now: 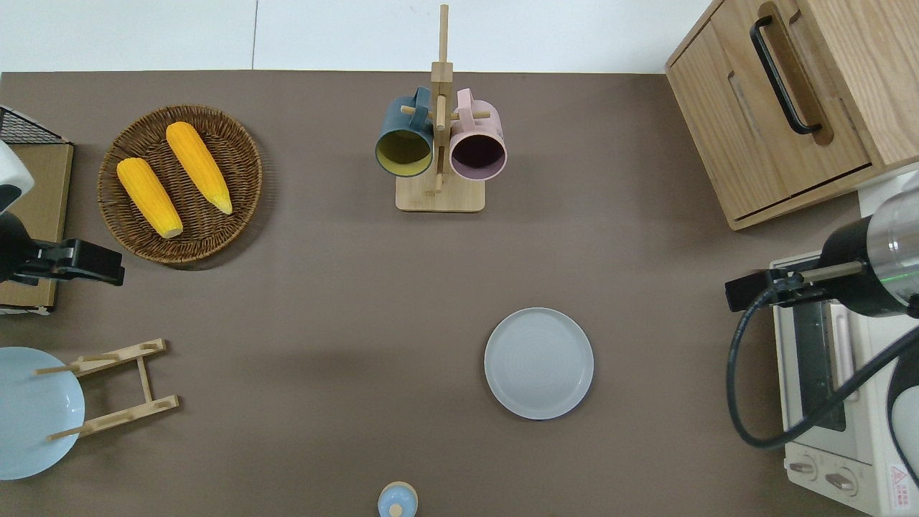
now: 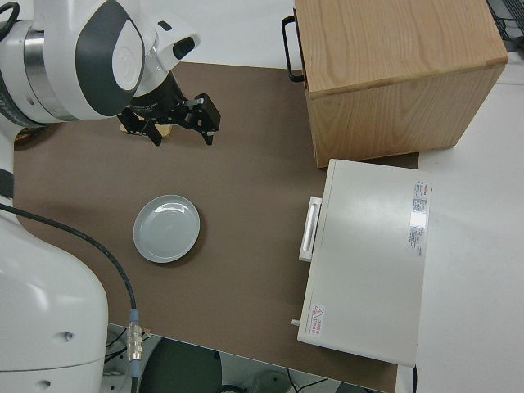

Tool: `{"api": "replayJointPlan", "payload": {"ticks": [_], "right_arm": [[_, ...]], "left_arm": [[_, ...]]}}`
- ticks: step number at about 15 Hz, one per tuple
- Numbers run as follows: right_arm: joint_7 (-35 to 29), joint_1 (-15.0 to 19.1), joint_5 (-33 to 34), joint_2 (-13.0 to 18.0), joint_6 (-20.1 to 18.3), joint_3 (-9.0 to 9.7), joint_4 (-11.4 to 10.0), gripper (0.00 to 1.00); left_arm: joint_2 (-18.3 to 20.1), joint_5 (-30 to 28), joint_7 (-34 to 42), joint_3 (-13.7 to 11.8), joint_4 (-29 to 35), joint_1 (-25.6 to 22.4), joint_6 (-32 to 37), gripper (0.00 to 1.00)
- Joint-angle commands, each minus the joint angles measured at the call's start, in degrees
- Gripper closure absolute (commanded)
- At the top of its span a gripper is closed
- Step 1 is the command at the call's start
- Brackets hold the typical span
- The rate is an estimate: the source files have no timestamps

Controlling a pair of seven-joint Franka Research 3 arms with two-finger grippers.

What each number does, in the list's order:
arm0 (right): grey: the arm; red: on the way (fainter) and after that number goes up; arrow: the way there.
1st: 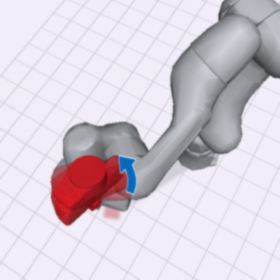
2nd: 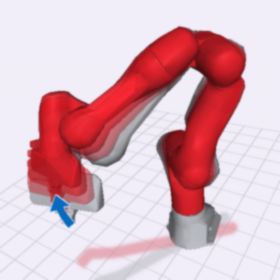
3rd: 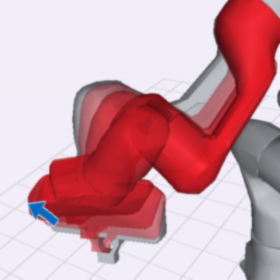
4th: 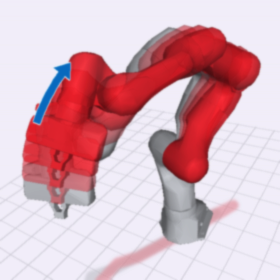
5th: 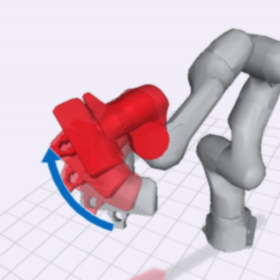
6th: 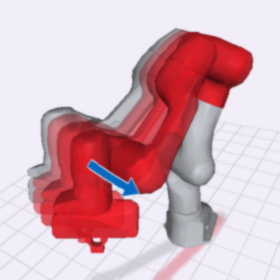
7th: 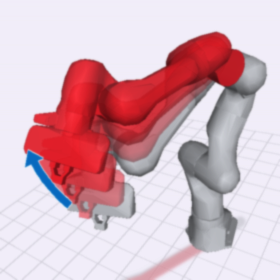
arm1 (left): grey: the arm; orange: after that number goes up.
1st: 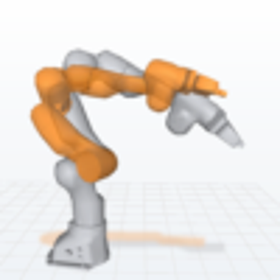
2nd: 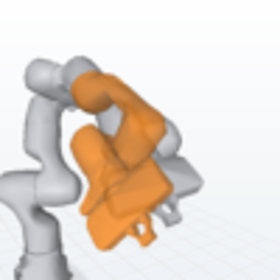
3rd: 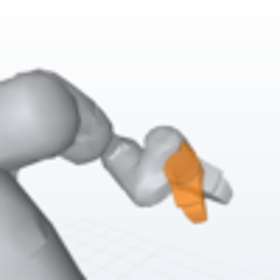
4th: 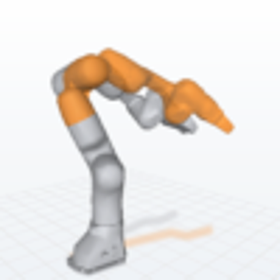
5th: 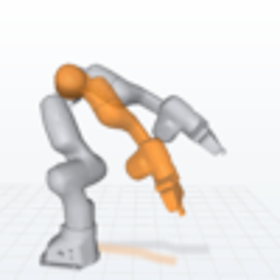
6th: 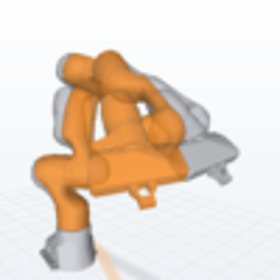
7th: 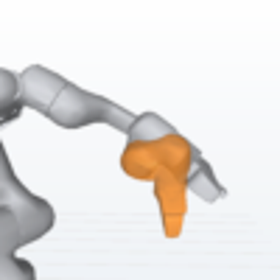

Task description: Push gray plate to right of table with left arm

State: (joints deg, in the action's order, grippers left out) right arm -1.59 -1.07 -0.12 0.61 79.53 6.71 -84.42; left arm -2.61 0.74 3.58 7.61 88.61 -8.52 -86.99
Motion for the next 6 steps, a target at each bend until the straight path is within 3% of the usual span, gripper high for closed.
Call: {"api": "replayJointPlan", "payload": {"ticks": [1, 6], "right_arm": [[0.01, 1.16, -0.59, 0.36, -0.69, 0.76, 0.22, 0.017], [-0.08, 1.16, -0.59, 0.36, -0.78, 0.76, 0.22, 0.017]], "left_arm": [[-0.03, -3.54, 0.82, -3.83, 1.13, 3.33, -4.41, 0.00], [-0.12, -2.85, 0.82, -3.75, 1.74, 4.39, -5.65, 0.00]]}}
